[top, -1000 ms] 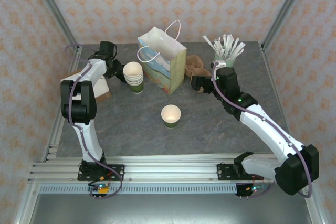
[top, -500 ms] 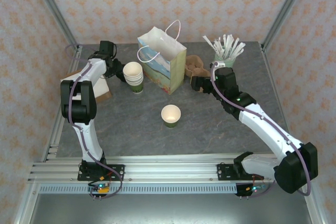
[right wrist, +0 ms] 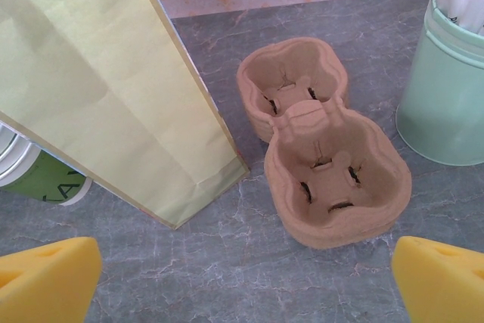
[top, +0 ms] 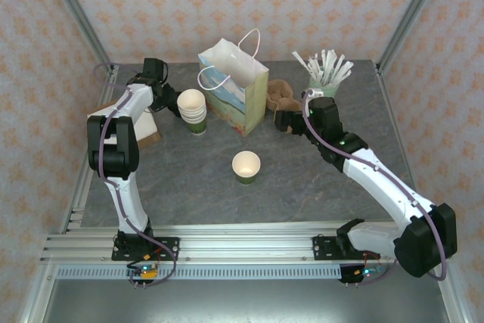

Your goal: Pack the takeout coffee

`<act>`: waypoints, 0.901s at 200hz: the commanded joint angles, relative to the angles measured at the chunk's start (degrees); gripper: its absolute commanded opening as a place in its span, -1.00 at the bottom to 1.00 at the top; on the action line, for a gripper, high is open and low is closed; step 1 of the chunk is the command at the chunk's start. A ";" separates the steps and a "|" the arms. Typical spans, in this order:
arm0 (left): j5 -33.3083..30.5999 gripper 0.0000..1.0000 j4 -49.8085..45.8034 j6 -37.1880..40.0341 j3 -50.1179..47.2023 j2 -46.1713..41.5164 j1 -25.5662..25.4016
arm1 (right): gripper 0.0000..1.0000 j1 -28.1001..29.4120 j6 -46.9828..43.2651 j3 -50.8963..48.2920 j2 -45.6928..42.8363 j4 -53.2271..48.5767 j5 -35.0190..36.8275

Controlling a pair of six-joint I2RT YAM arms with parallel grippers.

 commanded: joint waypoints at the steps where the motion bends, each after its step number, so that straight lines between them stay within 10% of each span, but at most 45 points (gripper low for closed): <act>1: -1.05 -0.73 -0.86 0.09 0.48 -3.43 0.51 | 0.98 0.33 0.55 1.25 0.40 -0.33 0.86; 86: -6.01 -0.77 1.58 -2.29 -3.16 -18.36 1.30 | 0.97 0.33 3.29 4.83 -0.80 -2.55 1.02; 180: 7.29 -0.78 20.08 -19.25 -22.95 -44.87 -8.74 | 0.72 8.35 18.33 23.97 6.74 -0.69 -21.90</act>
